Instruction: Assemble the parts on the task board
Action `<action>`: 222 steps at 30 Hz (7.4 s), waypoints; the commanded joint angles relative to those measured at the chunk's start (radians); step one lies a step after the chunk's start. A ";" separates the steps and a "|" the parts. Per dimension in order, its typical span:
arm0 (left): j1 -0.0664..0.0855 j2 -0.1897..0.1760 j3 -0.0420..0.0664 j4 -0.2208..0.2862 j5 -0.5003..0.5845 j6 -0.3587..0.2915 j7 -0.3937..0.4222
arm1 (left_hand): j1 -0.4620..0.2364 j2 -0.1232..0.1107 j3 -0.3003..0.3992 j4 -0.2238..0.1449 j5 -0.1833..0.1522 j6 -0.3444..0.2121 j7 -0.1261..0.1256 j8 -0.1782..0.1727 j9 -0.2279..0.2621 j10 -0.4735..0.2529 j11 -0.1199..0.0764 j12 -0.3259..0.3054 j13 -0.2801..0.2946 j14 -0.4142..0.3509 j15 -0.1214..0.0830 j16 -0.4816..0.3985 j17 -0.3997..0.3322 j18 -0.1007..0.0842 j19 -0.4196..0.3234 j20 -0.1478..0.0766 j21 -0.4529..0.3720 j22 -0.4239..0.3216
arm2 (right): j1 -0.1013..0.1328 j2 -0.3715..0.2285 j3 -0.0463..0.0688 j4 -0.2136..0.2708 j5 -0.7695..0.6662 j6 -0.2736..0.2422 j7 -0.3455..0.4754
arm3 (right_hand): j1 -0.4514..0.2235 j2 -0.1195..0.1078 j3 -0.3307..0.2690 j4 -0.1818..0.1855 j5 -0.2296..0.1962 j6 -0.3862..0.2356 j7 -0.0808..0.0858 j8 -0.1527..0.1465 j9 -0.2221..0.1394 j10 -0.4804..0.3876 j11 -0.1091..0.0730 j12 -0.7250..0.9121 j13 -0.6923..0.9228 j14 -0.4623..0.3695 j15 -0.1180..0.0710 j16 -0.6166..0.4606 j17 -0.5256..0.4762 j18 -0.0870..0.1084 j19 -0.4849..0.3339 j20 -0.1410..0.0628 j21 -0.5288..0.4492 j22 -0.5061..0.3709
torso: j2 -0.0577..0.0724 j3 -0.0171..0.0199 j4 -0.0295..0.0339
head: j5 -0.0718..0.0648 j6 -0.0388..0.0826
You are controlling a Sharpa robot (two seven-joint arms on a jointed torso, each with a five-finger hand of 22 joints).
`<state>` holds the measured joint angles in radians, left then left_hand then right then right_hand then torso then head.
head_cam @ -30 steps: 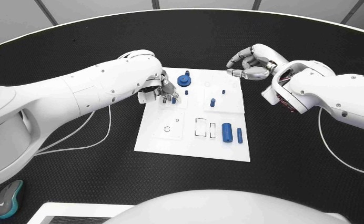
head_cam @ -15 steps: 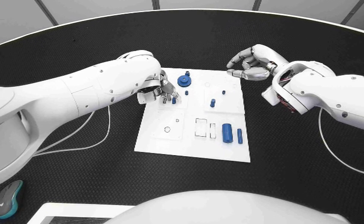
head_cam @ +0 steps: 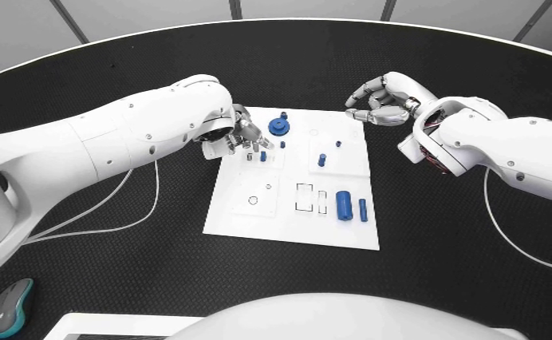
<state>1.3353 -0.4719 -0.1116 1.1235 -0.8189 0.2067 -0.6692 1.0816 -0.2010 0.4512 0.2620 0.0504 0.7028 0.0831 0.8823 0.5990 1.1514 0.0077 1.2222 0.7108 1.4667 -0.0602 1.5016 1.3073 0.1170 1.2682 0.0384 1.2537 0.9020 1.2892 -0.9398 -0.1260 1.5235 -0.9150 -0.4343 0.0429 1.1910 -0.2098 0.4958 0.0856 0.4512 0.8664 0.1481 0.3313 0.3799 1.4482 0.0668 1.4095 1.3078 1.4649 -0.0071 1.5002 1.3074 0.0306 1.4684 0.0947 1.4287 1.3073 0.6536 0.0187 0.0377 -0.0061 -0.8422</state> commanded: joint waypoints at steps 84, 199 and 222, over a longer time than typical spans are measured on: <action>-0.016 0.179 0.034 -0.450 -0.084 0.080 0.110 | 0.068 0.007 -0.018 0.021 0.000 -0.041 0.043 -0.062 -0.106 -0.124 0.041 -0.042 -0.133 0.029 0.041 -0.051 0.033 0.033 -0.064 0.036 -0.088 -0.129 | -0.010 0.016 0.000 -0.009 0.000 -0.016 0.014 | -0.005 -0.002 0.009 0.001 0.005 -0.008 0.001 0.008 -0.001 -0.001 -0.006 -0.001 0.118 0.074 -0.008 -0.006 0.134 0.011 0.028 -0.008 -0.006 0.123 | 0.008 -0.0026 -0.0020 | 0.031 0.070; -0.024 0.226 0.033 -0.530 -0.073 0.147 0.128 | 0.177 0.143 0.314 -0.192 0.000 -0.029 0.027 0.004 -0.140 -0.088 0.022 -0.044 -0.127 0.039 0.024 -0.021 0.055 0.021 -0.041 0.020 -0.040 -0.056 | -0.010 0.028 0.000 -0.008 0.000 -0.011 0.014 | -0.006 0.000 0.012 0.002 0.007 -0.007 0.000 0.013 -0.002 0.003 -0.006 0.004 0.122 0.074 -0.008 -0.005 0.135 0.010 0.030 -0.008 -0.004 0.126 | 0.007 -0.0031 -0.0022 | 0.014 0.042; -0.020 0.125 0.032 -0.401 0.096 0.124 0.140 | 0.077 0.144 0.469 -0.294 0.002 -0.010 0.029 0.033 -0.149 -0.064 0.024 -0.025 -0.103 0.043 0.026 -0.012 0.063 0.022 -0.046 0.029 -0.027 -0.047 | -0.010 0.021 0.000 -0.013 0.000 -0.010 0.014 | -0.008 0.000 0.011 0.003 0.007 -0.007 0.000 0.014 -0.002 0.003 -0.006 0.004 0.122 0.074 -0.008 -0.006 0.135 0.010 0.030 -0.008 -0.004 0.126 | -0.008 -0.0032 0.0122 | 0.011 0.034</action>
<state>1.3148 -0.3265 -0.0792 0.6946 -0.7337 0.3371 -0.5285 1.1710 -0.0584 0.7992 0.0855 0.0472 0.6849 0.1159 0.9094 0.4503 1.0820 0.0315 1.1923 0.6059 1.4667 -0.0392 1.4864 1.3081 0.1476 1.2201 0.0627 1.2241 0.8533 1.2794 -0.9181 -0.1257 1.5107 -0.9150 -0.4445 0.0570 1.1910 -0.2098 0.5015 0.0859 0.4522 0.8664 0.1481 0.3404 0.3792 1.4482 0.0668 1.4095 1.3079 1.4649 -0.0071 1.5002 1.3077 0.0306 1.4684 0.0947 1.4287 1.3073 0.6517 0.0153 0.0432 0.0075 -0.8053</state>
